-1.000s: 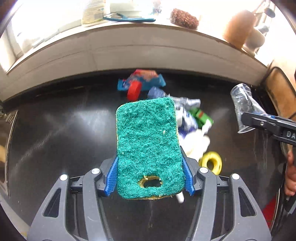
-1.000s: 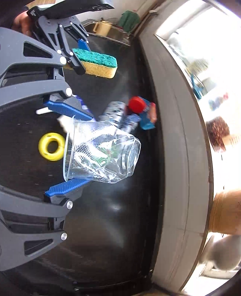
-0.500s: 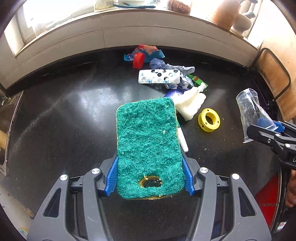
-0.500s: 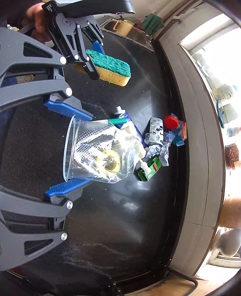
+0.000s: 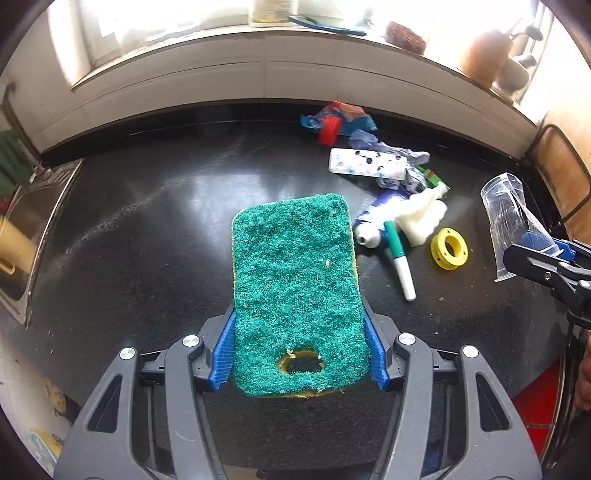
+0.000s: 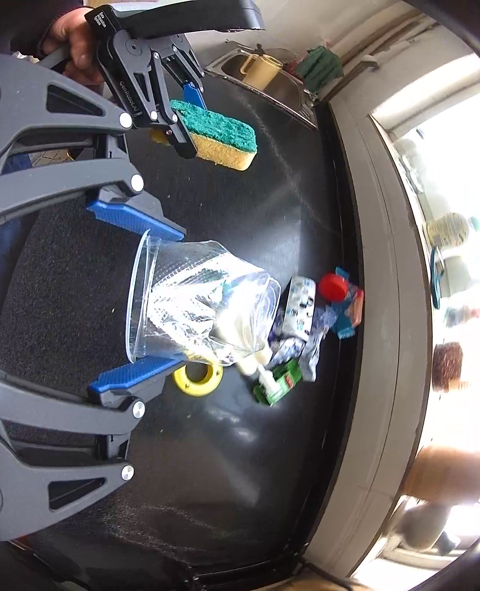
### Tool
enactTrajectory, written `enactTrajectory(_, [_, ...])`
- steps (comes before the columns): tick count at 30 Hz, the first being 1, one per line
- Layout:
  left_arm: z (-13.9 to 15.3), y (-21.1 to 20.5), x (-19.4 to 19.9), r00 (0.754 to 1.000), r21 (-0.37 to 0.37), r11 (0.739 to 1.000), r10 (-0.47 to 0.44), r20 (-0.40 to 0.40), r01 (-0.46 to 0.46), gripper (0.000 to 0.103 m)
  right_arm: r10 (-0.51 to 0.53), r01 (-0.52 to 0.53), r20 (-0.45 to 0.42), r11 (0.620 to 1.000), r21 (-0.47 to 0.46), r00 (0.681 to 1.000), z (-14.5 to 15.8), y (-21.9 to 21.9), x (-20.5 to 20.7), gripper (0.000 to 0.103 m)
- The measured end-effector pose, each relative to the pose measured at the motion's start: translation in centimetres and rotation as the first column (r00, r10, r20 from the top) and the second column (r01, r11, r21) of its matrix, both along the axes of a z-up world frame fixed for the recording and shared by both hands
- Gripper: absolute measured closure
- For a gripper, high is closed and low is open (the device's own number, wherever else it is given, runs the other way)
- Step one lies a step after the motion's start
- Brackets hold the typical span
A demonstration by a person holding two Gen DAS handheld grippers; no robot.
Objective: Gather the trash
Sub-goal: 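Carry sponge and cup to the bin and open both tools over it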
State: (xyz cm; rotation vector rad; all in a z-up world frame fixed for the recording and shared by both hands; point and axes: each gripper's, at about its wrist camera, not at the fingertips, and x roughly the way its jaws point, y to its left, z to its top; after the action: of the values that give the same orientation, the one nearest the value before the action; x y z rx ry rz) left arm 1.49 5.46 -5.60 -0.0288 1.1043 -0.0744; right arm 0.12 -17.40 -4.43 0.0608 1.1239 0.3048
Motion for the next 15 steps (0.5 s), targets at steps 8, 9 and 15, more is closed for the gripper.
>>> enactTrajectory(8, [1.0,7.1,-4.2,0.984,0.024,0.984,0.173,0.032,-0.174,0.046,0.21,-0.21,0.007,0.977,0.027,0.978,1.3,8.9,0.9,0.042])
enactTrajectory(9, [1.0,8.5,-5.2,0.977,0.026,0.977,0.209,0.032,-0.209,0.046,0.242,-0.242,0.005,0.97,0.03,0.97,1.3,10.3,0.8,0.042])
enactTrajectory(15, [-0.4,15.3,-11.5,0.92,0.031,0.92,0.391,0.009,-0.391,0.046,0.481,-0.478,-0.03,0.875,0.077,0.876,0.5,20.9,-1.4,0.042])
